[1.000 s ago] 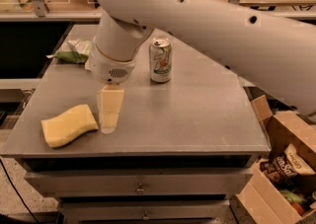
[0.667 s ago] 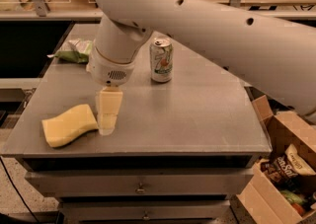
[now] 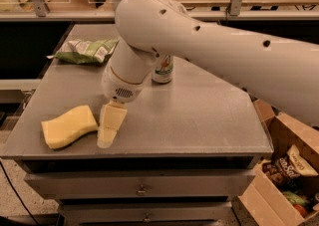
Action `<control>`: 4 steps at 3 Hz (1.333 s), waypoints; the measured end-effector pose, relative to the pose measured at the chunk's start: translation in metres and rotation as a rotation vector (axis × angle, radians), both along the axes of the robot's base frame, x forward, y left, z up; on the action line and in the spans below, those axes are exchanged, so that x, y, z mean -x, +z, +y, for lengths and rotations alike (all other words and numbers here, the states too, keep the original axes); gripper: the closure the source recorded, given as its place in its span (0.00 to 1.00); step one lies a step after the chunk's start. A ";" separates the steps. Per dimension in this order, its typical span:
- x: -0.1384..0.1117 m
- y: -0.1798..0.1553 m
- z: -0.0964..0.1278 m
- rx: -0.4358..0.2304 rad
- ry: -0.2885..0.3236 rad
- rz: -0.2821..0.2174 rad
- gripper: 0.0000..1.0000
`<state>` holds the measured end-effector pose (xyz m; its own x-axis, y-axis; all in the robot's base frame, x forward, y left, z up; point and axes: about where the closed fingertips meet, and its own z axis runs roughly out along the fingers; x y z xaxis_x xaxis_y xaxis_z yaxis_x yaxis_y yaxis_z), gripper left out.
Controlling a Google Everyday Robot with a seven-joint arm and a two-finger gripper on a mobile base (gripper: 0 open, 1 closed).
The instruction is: Move sponge near green jalapeno chip bag
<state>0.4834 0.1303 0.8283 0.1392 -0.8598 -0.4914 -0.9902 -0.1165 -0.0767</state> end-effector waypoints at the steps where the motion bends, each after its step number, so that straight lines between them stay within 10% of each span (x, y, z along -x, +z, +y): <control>1: -0.001 -0.010 0.004 -0.075 -0.060 0.007 0.00; 4: 0.003 -0.002 0.035 -0.239 -0.024 0.042 0.14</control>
Offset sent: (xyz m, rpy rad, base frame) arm 0.0000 0.0238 0.0019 0.2905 0.0280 -0.0541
